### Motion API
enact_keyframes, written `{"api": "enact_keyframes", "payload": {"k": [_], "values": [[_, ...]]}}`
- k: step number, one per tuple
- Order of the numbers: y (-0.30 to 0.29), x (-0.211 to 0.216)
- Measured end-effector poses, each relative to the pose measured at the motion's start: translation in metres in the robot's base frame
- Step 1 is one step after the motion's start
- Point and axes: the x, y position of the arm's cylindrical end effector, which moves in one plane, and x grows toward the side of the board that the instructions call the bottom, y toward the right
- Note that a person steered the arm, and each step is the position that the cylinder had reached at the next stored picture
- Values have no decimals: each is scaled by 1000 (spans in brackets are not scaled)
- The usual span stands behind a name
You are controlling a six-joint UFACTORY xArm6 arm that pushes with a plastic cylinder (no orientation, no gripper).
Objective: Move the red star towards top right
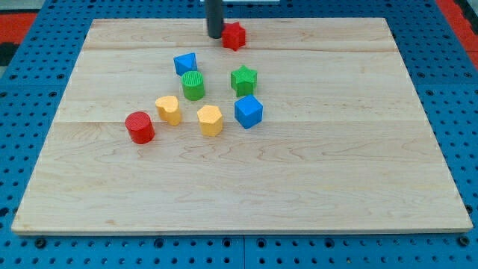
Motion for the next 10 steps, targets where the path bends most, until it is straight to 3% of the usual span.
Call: {"api": "enact_keyframes", "payload": {"k": [2,4,5,8,9,10], "values": [[58,0],[37,33],[57,47],[69,22],[121,20],[135,20]]}}
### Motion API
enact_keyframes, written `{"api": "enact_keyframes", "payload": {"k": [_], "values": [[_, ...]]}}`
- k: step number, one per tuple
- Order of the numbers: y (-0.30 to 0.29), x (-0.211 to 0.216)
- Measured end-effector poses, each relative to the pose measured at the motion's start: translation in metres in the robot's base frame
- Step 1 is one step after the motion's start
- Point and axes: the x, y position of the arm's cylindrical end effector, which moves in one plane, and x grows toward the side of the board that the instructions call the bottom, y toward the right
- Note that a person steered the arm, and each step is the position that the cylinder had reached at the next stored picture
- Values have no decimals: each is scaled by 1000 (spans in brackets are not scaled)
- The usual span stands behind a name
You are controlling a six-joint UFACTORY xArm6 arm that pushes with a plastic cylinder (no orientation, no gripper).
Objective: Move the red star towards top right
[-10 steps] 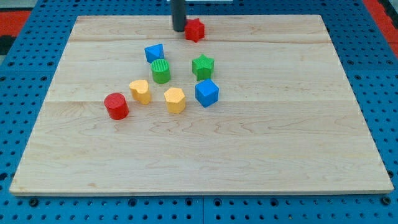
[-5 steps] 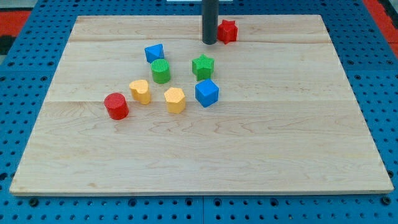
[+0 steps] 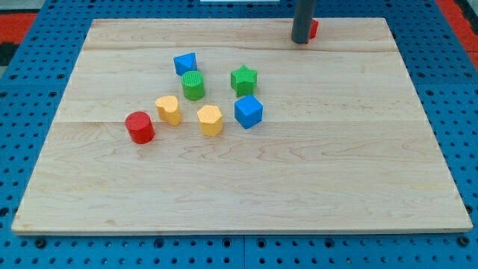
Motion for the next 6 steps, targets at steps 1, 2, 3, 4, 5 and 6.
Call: {"api": "enact_keyframes", "payload": {"k": [1,2,3,4,5,6], "values": [[-26,0],[-51,-1],[-28,-11],[9,-20],[44,-26],[48,-26]]}}
